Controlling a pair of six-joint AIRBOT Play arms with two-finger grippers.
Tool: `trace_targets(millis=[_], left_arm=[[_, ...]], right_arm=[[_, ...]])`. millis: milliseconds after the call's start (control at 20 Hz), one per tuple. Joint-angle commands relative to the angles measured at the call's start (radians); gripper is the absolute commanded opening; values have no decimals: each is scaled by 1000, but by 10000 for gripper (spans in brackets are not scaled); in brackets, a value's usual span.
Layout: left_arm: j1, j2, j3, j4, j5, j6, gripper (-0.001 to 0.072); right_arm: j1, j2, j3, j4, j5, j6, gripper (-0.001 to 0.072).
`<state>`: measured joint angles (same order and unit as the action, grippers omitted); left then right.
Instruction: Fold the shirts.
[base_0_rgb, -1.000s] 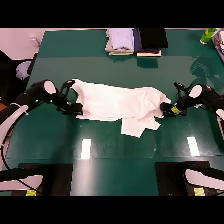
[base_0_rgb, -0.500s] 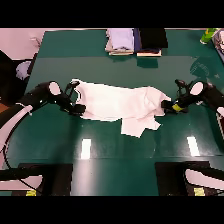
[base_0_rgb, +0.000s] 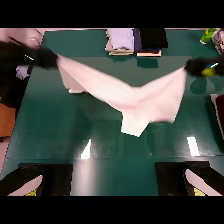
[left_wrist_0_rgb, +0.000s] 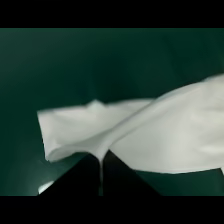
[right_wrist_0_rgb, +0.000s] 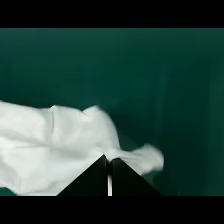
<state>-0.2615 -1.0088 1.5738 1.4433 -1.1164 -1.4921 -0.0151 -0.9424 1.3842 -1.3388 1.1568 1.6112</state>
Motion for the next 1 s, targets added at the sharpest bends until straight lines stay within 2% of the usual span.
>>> trace_targets(millis=[0, 150, 300, 400, 600, 700, 800, 950], left_arm=[[-1, 170, 267, 85, 1, 0, 27], [-1, 242, 409, 111, 5, -22, 27], [-1, 251, 499, 172, 11, -47, 27], [-1, 247, 501, 224, 20, -69, 27], [-1, 158, 463, 281, -105, -81, 27], [-1, 68, 405, 282, -178, -82, 27], [-1, -53, 338, 281, -226, -84, 27], [8, -272, 252, 276, -230, -99, 27]], right_arm=[[0, 151, 232, -5, -42, -8, 16], [0, 229, 360, -90, -39, -6, 15], [0, 241, 486, -180, 26, 14, 15], [0, 206, 577, -217, 91, 27, 14], [0, 54, 753, -233, 220, 30, 14], [2, -27, 752, -219, 242, 31, 14], [1, -96, 652, -185, 242, 31, 14], [2, -232, 470, -171, 286, 30, 14]])
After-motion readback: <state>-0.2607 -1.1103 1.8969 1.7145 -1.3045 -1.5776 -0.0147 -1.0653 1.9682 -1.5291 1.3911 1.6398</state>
